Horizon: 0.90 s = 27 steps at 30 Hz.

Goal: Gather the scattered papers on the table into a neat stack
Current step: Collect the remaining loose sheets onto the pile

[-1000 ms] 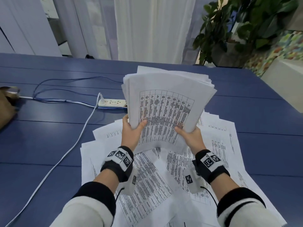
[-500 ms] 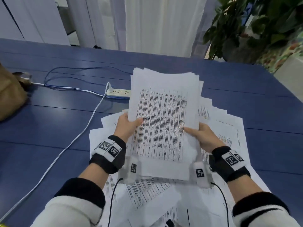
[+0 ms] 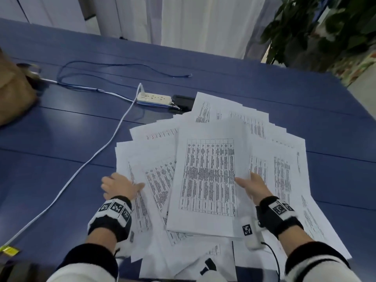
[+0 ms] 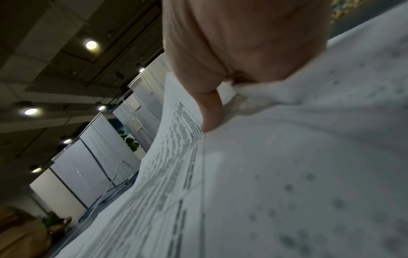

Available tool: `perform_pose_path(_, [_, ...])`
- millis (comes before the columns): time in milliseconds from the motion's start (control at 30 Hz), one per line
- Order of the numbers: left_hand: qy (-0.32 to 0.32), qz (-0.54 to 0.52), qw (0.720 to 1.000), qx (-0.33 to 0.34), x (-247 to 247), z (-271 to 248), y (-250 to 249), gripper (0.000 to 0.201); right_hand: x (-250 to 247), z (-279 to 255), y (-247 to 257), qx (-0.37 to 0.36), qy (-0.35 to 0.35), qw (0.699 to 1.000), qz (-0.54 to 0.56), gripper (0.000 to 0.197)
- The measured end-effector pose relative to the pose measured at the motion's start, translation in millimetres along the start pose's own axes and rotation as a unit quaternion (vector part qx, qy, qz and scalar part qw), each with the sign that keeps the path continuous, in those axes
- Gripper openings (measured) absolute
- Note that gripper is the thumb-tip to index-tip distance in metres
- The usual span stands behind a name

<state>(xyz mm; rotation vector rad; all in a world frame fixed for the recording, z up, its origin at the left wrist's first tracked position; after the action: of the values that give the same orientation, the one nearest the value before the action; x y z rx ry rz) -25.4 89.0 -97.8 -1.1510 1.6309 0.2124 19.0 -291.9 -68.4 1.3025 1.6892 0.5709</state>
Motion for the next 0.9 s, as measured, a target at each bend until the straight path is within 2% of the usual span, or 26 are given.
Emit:
perform_pose_path(133, [0.029, -0.036, 0.998, 0.046, 10.3, 3.6, -9.1, 0.053, -4.9, 2.7, -10.9, 0.016, -0.033, 0.998, 0.041, 0.039])
perform_pose_path(200, [0.018, -0.052, 0.997, 0.063, 11.5, 3.0, -14.6, 0.053, -7.0, 4.5, -17.9, 0.029, -0.048, 0.997, 0.059, 0.041])
perform_pose_path(367, [-0.016, -0.069, 0.992, 0.109, 9.4, -2.8, -29.1, 0.067, -6.9, 5.7, -29.1, 0.042, -0.063, 0.994, 0.081, 0.042])
perform_pose_path(500, [0.016, -0.102, 0.992, 0.071, 13.7, 6.0, -29.9, 0.069, -7.2, 8.6, -30.7, 0.041, -0.068, 0.993, 0.085, 0.042])
perform_pose_path(667, [0.04, -0.056, 0.992, 0.102, 17.5, 7.4, -44.1, 0.05, -5.9, 11.9, -32.3, 0.043, -0.067, 0.993, 0.092, 0.042])
perform_pose_path(800, [0.015, -0.016, 0.995, 0.095, 12.9, 4.1, -49.8, 0.036, -6.0, 12.6, -34.6, 0.044, -0.057, 0.991, 0.109, 0.042])
perform_pose_path(900, [-0.006, -0.049, 0.989, 0.14, 8.3, 0.7, -63.4, 0.03, -6.1, 12.7, -34.9, 0.046, -0.054, 0.991, 0.116, 0.043])
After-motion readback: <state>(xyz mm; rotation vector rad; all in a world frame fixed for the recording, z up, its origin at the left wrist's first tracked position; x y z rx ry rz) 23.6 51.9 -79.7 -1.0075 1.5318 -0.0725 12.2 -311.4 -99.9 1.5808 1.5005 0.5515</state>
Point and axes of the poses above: each hand's wrist, its own z-axis towards the middle knuckle, its own x-axis out of the palm, y = z × x, the point moved 6 cm from there along z, towards the middle knuckle, and after that the axes turned 1 degree about -x, right-handed, at the moved point
